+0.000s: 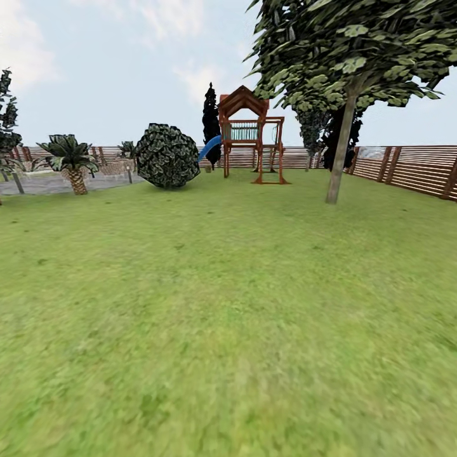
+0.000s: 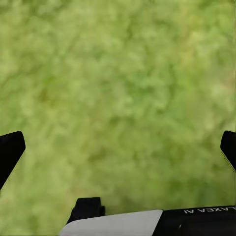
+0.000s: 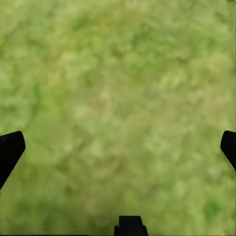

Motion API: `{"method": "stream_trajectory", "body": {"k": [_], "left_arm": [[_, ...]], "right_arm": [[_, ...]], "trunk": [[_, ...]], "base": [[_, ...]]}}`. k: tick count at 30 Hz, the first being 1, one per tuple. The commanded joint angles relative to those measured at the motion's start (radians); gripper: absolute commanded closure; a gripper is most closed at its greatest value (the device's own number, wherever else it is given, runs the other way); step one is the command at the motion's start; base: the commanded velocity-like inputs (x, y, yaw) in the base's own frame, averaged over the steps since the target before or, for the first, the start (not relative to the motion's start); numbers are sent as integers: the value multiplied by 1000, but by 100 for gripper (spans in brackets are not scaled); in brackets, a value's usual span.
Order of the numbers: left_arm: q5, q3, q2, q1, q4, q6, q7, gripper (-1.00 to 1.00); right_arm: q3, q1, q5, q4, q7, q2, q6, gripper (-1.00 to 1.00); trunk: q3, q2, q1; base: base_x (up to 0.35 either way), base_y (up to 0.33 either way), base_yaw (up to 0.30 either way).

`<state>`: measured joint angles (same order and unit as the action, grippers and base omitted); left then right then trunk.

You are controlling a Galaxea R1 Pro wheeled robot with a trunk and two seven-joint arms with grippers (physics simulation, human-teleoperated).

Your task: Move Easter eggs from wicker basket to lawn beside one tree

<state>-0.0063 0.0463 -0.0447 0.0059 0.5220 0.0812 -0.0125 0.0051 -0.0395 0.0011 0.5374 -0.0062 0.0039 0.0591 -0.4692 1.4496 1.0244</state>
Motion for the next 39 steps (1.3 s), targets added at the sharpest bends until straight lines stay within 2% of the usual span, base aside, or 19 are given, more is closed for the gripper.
{"method": "stream_trajectory", "body": {"k": [1,9,18,26,39], "left_arm": [[-1,0,0,0,1,2,-1,-100],[0,-6,2,0,1,2,-5,-100],[2,-6,2,0,1,0,-73,-100],[2,-6,2,0,1,-1,-76,-100],[2,-5,1,0,1,-1,-76,-100]], "right_arm": [[-1,0,-2,-1,0,0,3,-100],[-8,0,-1,-2,0,-1,1,-100],[-10,0,-2,-3,2,-5,-7,-100],[-11,0,-6,-65,2,-7,-10,-100],[-10,0,-6,-71,1,-1,-1,-100]], "trunk": [[-1,0,1],[-1,0,1],[-1,0,1],[-1,0,1],[-1,0,1]], "base": [[335,0,0],[335,0,0],[335,0,0],[335,0,0],[335,0,0]]}}
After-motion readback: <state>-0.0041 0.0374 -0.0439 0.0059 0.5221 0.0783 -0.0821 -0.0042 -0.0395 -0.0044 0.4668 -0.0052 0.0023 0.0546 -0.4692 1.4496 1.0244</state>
